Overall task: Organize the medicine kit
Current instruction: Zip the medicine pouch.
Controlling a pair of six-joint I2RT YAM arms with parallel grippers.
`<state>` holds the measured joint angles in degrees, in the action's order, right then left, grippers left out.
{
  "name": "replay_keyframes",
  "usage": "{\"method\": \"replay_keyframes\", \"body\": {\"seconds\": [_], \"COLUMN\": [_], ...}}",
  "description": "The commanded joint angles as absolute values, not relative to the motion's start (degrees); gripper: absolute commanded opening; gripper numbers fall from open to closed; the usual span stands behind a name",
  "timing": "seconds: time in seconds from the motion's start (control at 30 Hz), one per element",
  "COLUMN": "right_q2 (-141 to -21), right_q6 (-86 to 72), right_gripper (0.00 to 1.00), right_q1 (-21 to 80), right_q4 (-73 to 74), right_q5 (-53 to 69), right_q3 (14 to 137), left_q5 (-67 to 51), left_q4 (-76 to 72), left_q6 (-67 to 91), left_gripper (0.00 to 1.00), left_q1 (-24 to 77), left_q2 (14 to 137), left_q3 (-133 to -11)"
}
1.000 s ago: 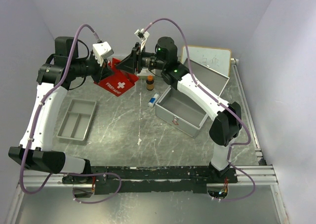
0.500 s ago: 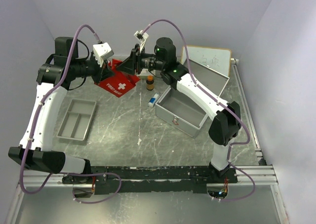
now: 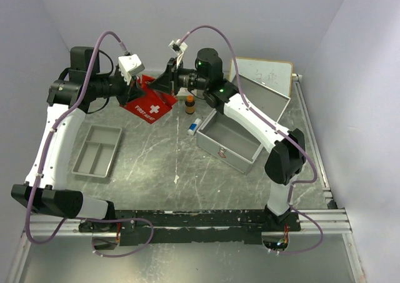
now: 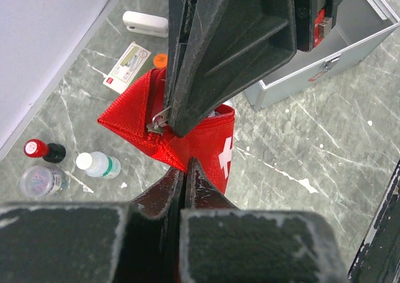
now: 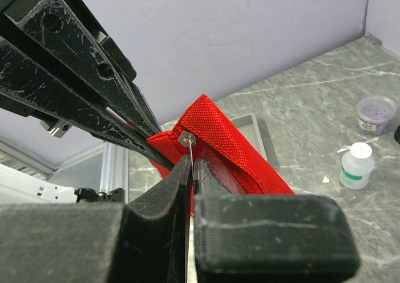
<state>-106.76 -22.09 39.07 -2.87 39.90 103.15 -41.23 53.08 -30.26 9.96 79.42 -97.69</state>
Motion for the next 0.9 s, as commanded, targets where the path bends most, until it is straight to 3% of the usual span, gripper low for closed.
{"method": "replay_keyframes", "body": {"seconds": [0.0, 0.87], "right_q2": [-104.17, -99.21], "right_q6": [-20.1, -12.76], "right_gripper": [0.0, 0.0], "right_q1": [38.17, 36.92], "right_q4": [-1.93, 7.98], "right_q5": [36.48, 31.96], "right_q3": [101.71, 89.94], "left_q5": [-44.4, -43.42], "left_q4": [54.36, 56.15], "left_q6": [-31.66, -32.43], "left_gripper": [0.07, 0.07], "left_q1": [10.02, 10.01], "left_q2": [79.09, 78.49], "left_q3": [-98.86, -101.08]}}
